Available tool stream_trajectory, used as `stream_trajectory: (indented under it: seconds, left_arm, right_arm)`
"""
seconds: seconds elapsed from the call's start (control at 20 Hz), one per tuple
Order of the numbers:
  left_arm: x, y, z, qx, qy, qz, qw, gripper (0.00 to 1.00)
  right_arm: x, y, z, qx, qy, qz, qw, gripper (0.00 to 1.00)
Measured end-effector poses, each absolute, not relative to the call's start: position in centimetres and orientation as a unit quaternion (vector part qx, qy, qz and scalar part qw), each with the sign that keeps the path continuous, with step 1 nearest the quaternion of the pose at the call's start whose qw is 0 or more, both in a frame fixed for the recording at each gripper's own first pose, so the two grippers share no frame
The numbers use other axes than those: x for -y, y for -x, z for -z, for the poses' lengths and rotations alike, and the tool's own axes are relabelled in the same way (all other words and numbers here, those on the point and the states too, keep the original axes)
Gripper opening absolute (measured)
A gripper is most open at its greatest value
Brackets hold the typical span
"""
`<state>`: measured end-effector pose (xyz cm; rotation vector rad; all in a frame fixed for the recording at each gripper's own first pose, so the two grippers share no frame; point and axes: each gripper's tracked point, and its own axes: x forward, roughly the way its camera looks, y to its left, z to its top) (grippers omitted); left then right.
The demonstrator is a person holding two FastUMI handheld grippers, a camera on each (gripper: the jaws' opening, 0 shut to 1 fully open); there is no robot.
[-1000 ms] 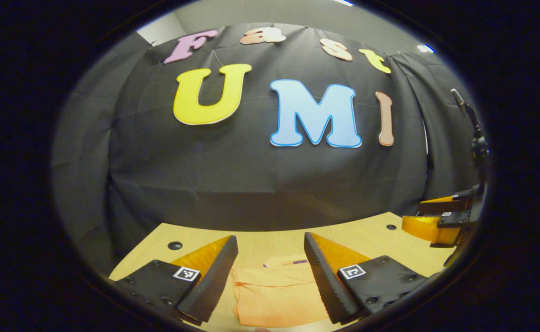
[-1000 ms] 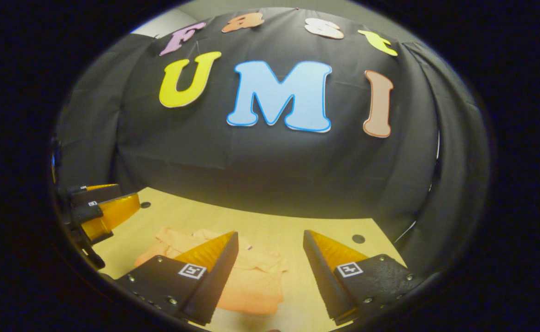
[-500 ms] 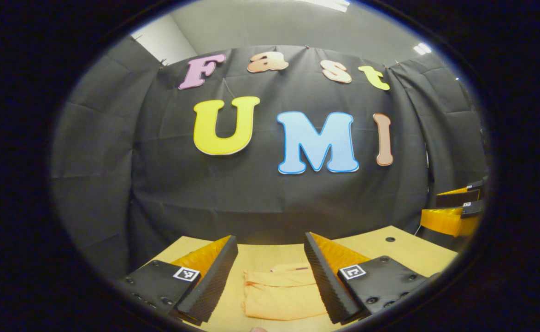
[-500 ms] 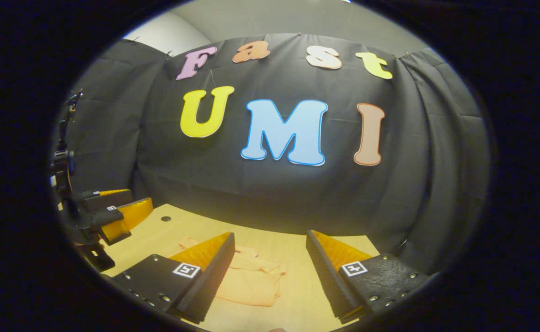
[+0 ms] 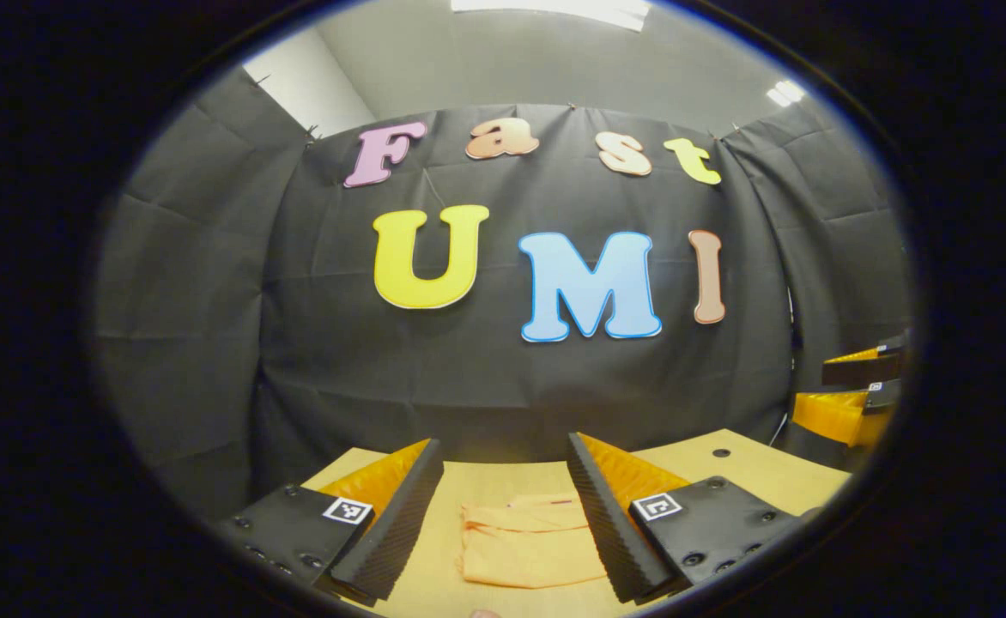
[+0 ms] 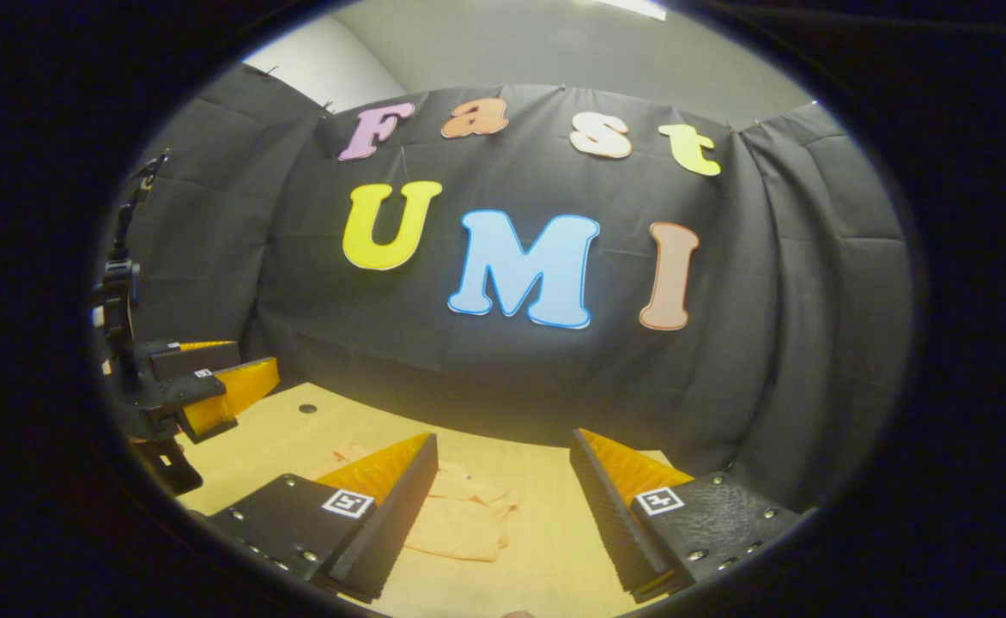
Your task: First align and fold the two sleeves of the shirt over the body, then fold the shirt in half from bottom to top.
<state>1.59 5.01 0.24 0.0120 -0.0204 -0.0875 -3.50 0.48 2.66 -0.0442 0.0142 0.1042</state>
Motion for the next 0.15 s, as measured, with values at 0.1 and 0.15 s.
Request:
stream_trajectory:
  seconds: [0.1,0.15]
  left_arm:
    - [-4.67,-1.53,-0.72,0.012,-0.003,0.049,0.999,0.94]
    - [-4.73,-1.51,-0.6,0.011,-0.007,0.05,0.999,0.94]
  right_arm:
    - [-0.12,3.84,-3.18,-0.003,0.027,-0.04,0.999,0.95]
    - [-0.18,3.89,-3.25,0.0,0.023,-0.037,0.999,0.95]
